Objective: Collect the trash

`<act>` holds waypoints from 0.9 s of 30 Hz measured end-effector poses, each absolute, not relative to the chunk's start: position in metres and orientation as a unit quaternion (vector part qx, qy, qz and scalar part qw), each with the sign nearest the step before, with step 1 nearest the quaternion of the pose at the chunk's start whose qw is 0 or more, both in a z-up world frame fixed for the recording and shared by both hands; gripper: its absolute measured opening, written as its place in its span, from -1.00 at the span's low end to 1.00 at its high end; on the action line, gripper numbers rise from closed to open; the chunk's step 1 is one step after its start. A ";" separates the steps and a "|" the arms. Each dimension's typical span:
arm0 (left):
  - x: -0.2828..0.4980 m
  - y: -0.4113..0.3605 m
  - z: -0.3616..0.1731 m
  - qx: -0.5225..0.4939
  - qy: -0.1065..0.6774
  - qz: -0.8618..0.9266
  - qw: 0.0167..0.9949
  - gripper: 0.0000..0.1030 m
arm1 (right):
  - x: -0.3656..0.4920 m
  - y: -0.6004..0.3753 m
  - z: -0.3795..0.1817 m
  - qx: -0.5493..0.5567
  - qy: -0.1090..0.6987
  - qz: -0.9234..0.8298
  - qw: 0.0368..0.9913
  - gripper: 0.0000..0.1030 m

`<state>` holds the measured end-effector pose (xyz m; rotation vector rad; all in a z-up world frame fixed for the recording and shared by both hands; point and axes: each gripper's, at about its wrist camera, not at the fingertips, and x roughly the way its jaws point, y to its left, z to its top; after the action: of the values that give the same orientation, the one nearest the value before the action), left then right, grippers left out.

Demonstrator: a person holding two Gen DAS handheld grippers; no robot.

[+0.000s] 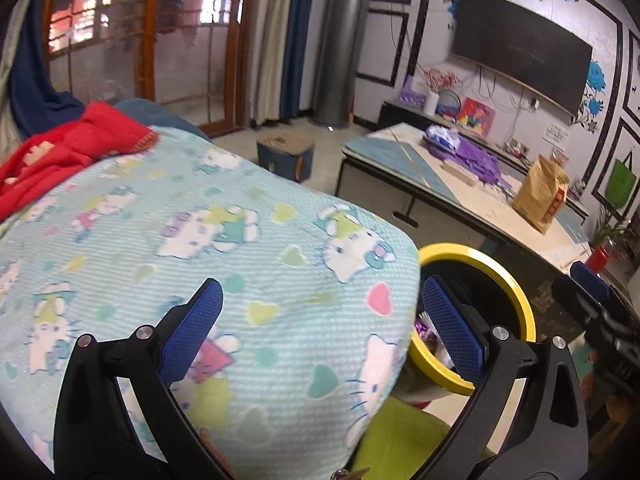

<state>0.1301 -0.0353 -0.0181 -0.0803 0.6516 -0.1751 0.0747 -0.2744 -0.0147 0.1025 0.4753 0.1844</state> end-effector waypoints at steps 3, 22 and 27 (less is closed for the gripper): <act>0.116 -0.024 -0.010 -0.036 0.291 -0.074 0.953 0.79 | 0.062 -0.259 -0.012 0.034 0.206 0.101 0.973 0.88; 0.055 -0.015 -0.022 -0.016 0.209 -0.070 0.975 0.79 | 0.023 -0.220 -0.024 -0.010 0.121 0.065 0.991 0.88; 0.054 -0.016 -0.027 -0.018 0.213 -0.070 0.974 0.79 | 0.023 -0.211 -0.029 -0.023 0.123 0.079 0.989 0.88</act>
<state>0.0537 -0.0160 -0.0266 -0.0372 0.4290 -0.1409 0.0226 -0.2107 -0.0289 -0.0453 0.2477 0.1595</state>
